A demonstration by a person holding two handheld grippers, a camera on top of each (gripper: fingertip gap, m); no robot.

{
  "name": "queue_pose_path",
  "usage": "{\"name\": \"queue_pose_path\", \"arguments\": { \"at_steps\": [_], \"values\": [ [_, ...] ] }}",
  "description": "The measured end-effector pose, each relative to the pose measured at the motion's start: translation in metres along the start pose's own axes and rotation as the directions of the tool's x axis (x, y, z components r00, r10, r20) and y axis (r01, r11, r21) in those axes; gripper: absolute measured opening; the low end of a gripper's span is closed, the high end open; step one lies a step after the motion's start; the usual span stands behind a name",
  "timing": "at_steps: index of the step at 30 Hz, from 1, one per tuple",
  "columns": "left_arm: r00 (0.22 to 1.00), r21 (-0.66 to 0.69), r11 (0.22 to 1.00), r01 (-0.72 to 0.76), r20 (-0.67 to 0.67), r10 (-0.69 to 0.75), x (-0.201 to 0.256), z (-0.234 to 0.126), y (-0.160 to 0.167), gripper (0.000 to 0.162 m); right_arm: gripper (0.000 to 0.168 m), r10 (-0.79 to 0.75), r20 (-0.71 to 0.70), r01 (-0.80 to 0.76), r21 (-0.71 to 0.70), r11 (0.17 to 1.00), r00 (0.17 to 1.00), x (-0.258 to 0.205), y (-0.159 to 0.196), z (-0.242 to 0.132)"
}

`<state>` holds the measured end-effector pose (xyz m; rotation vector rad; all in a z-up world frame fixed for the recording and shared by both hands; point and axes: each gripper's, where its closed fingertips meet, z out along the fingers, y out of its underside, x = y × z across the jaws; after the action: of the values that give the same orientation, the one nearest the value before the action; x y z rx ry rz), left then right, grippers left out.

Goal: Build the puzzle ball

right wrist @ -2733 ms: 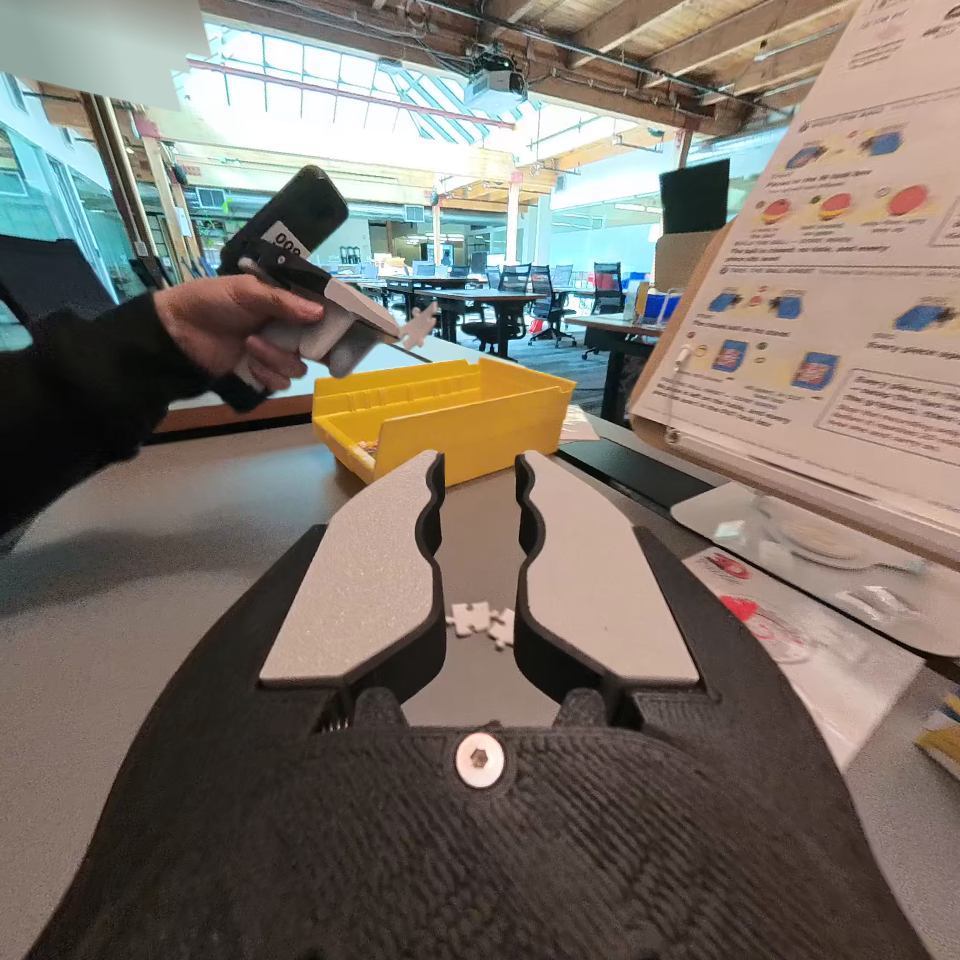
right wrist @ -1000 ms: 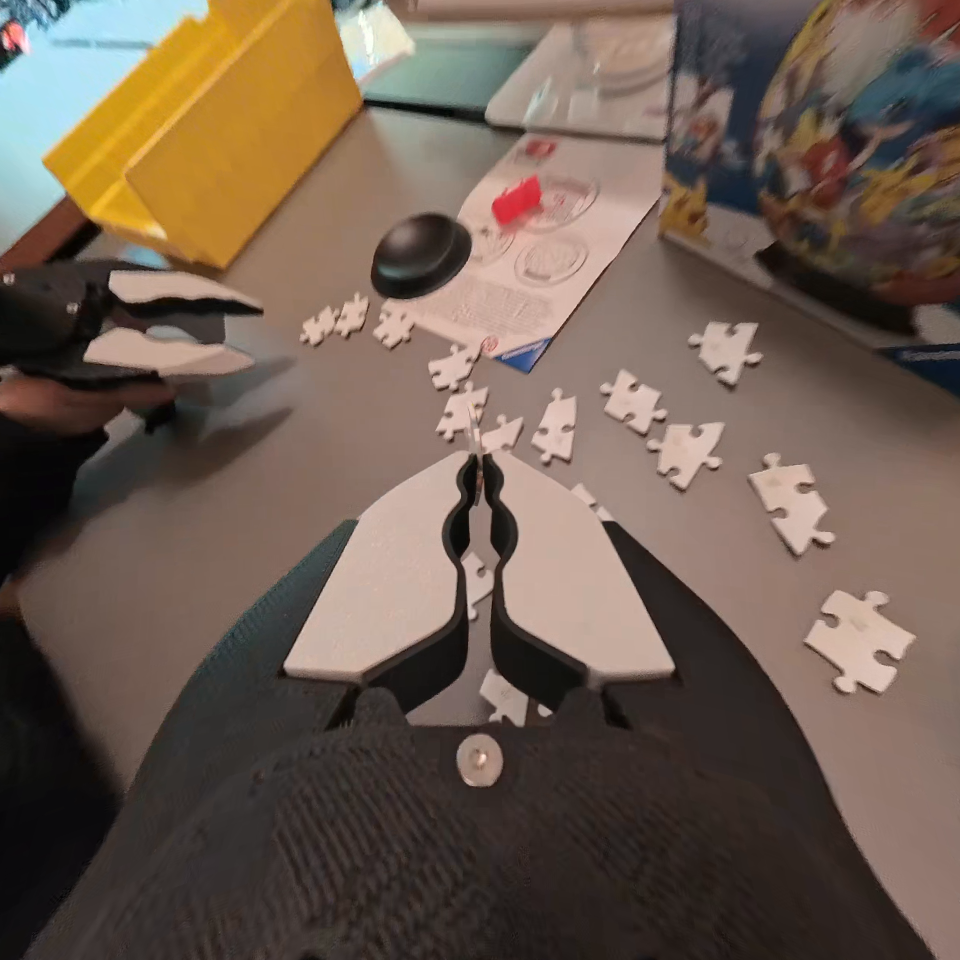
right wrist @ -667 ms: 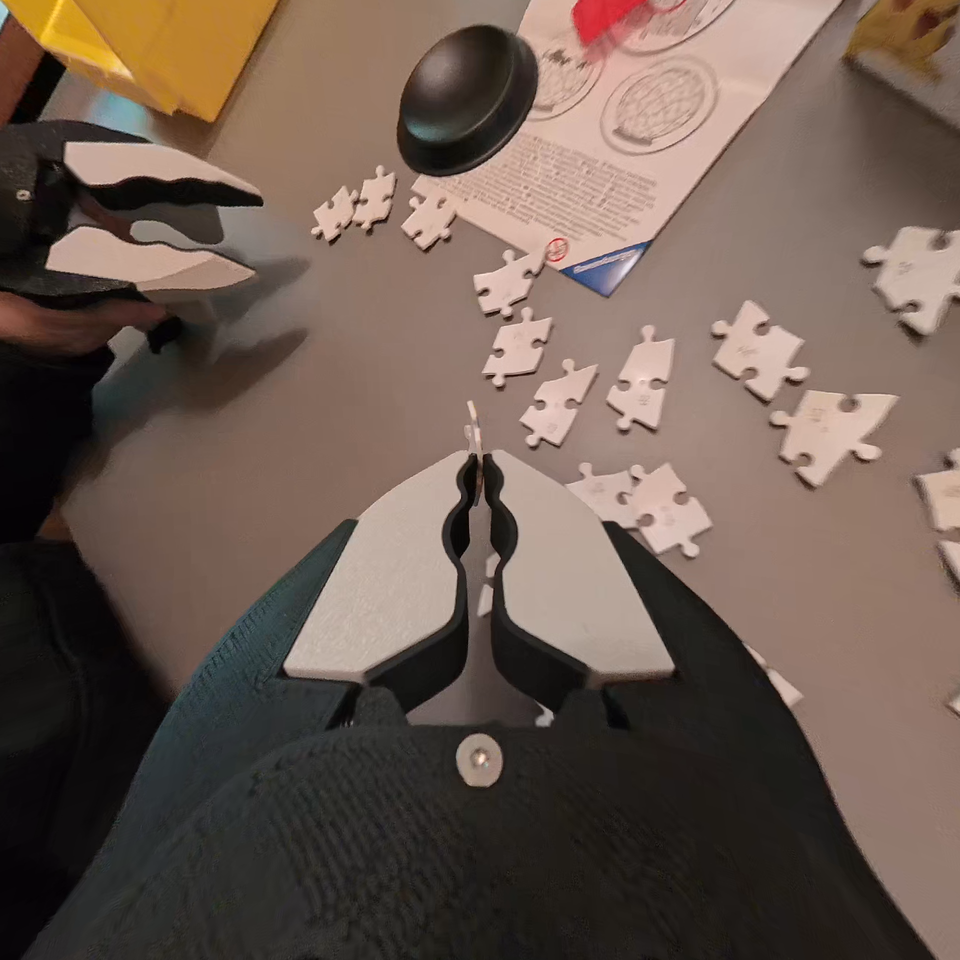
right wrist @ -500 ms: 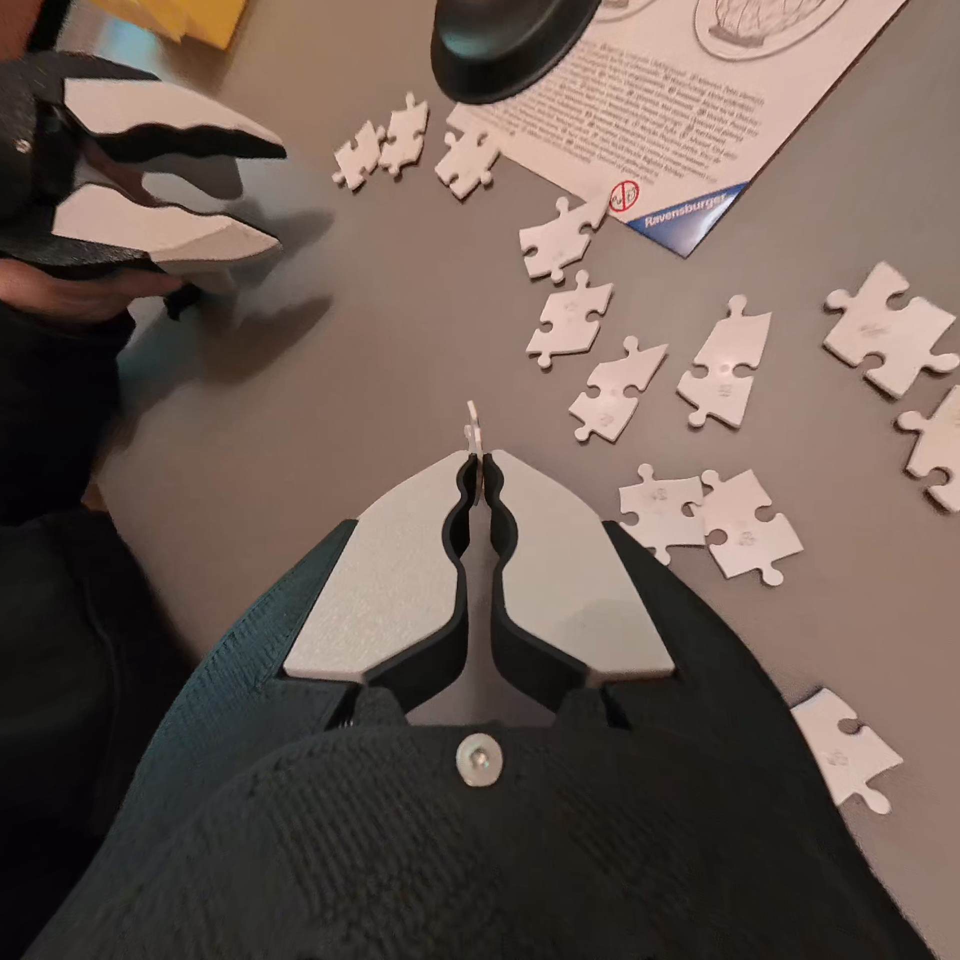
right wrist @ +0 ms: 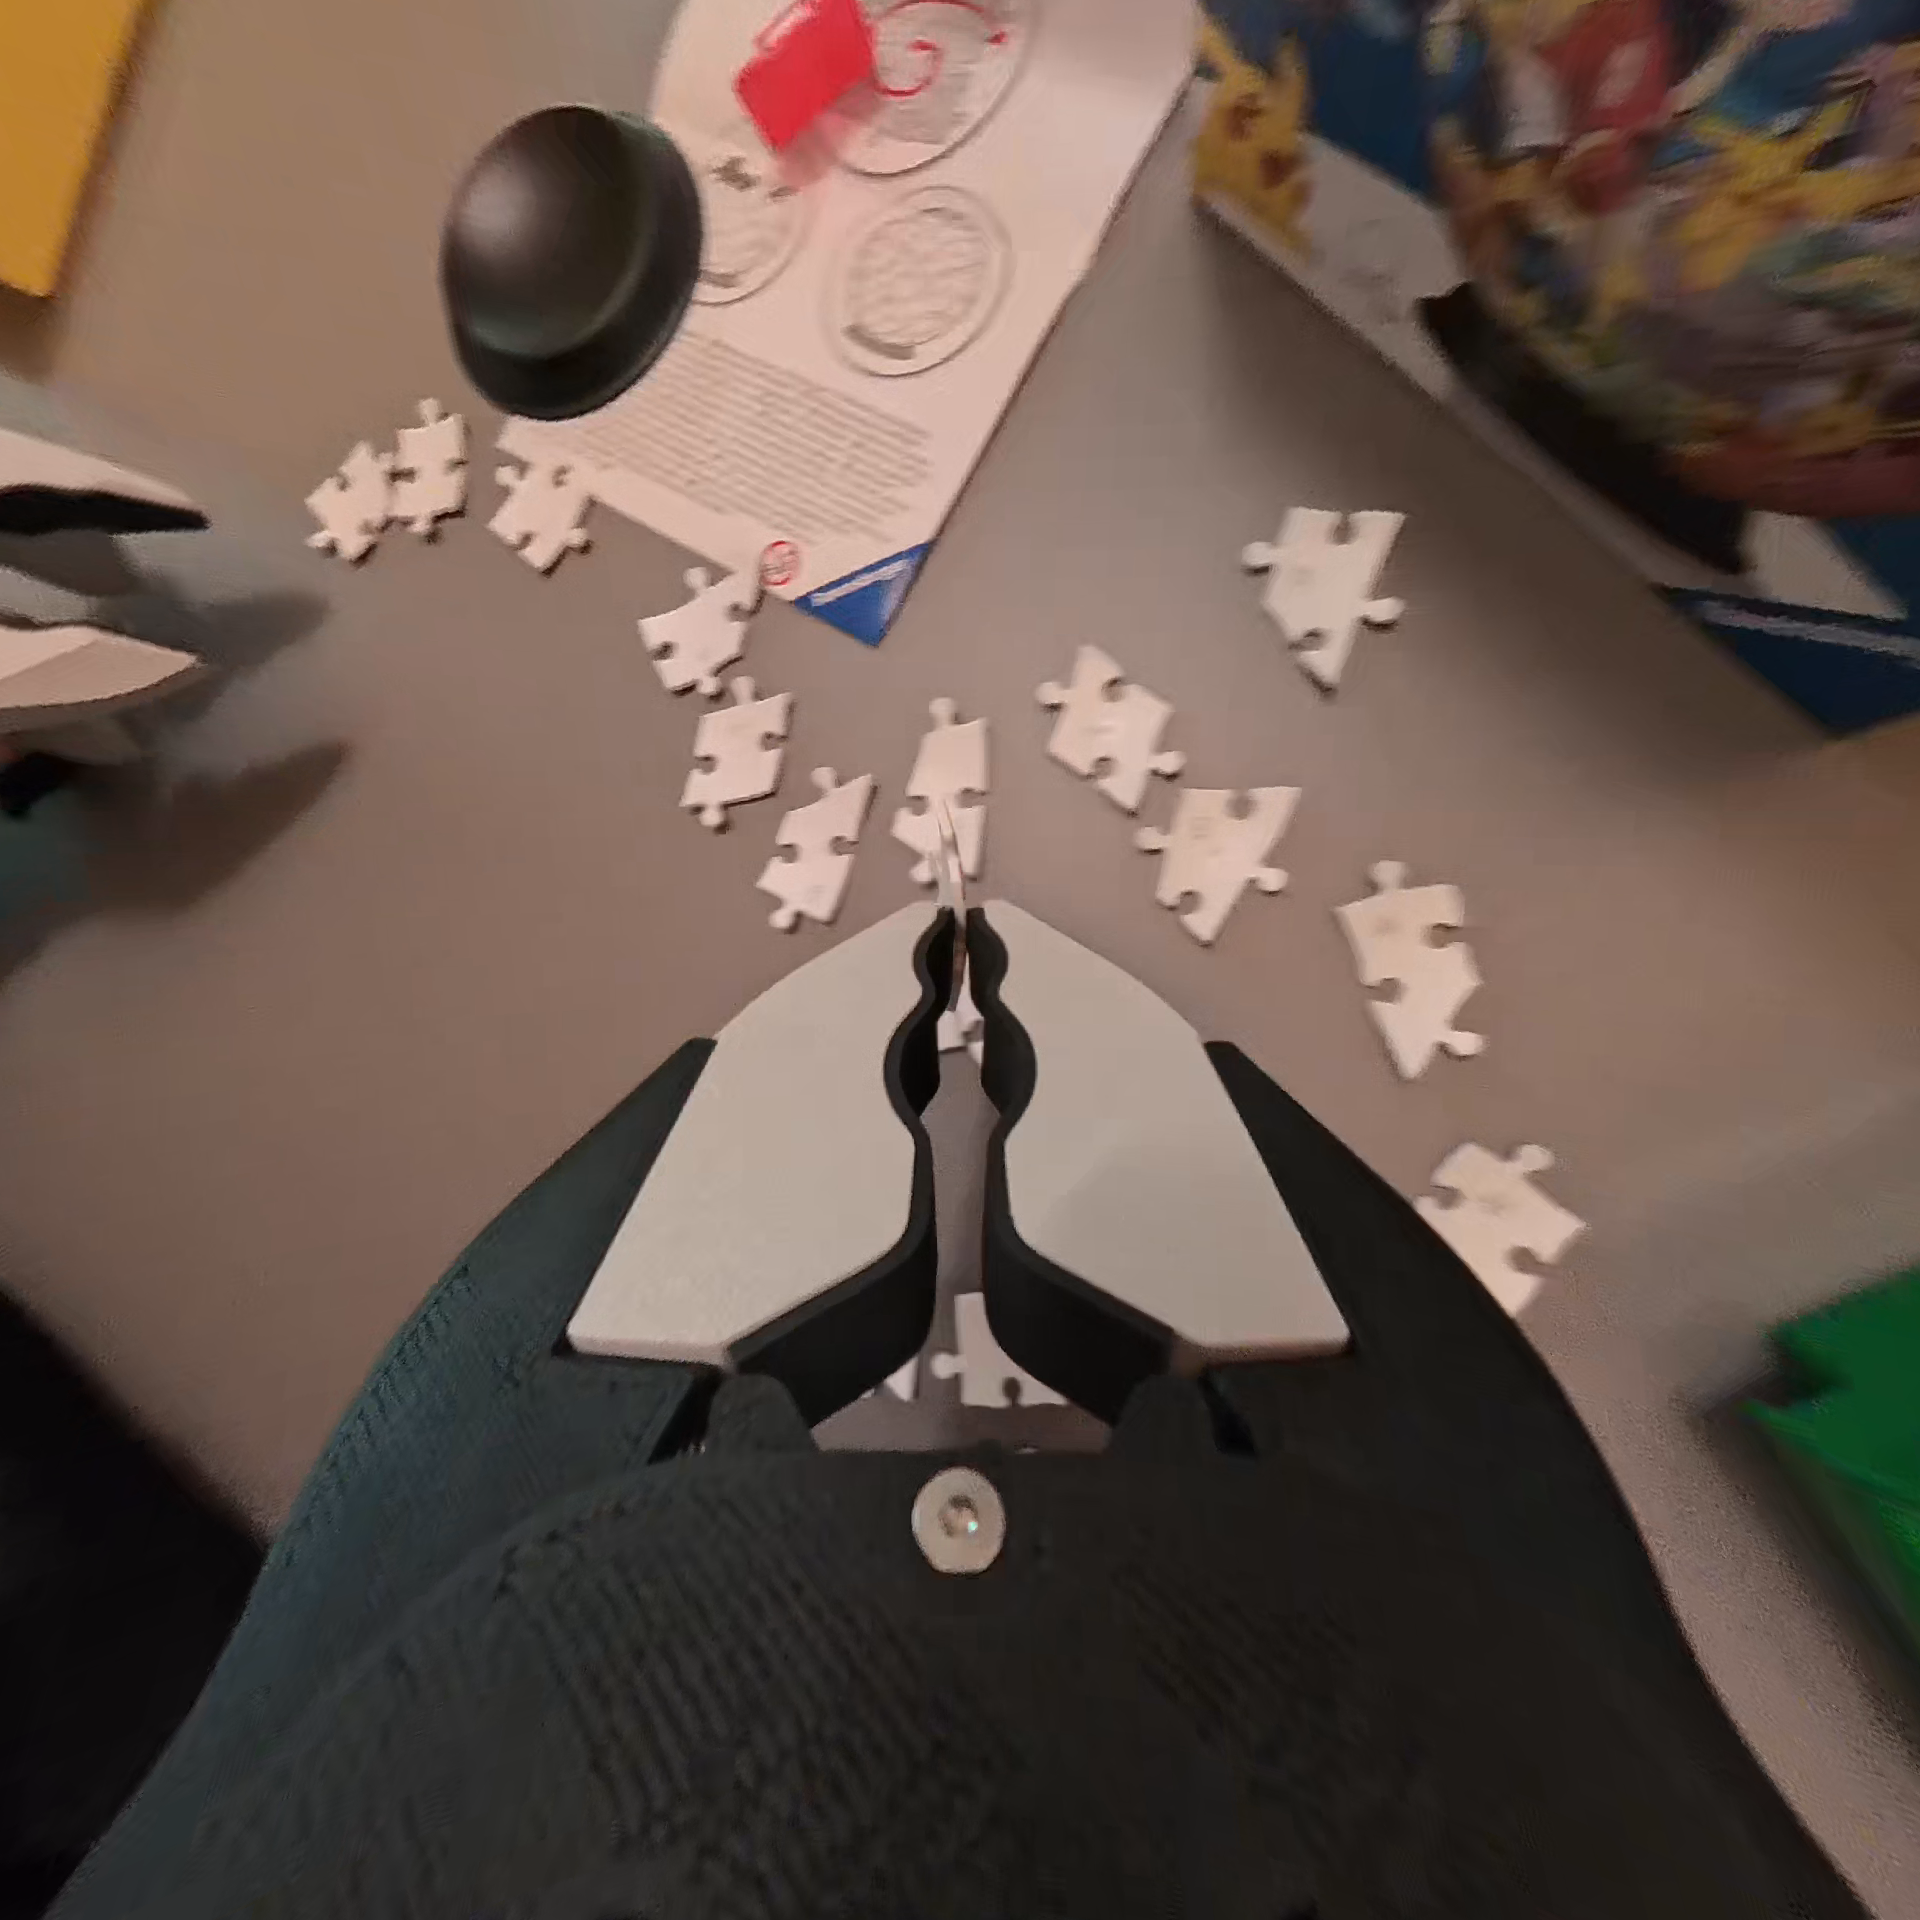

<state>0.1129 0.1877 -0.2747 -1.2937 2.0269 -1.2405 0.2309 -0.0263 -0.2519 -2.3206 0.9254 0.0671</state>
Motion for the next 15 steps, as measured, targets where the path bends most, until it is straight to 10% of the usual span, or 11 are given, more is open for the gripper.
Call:
{"name": "queue_pose_path", "arguments": {
  "at_steps": [15],
  "values": [
    [0.999, -0.05, 0.998, -0.032, -0.017, 0.032, 0.004, 0.005, 0.006, 0.04, 0.003, 0.003, 0.064, 0.012, -0.235, 0.972, 0.998, 0.016, 0.003, 0.048]
  ]
}}
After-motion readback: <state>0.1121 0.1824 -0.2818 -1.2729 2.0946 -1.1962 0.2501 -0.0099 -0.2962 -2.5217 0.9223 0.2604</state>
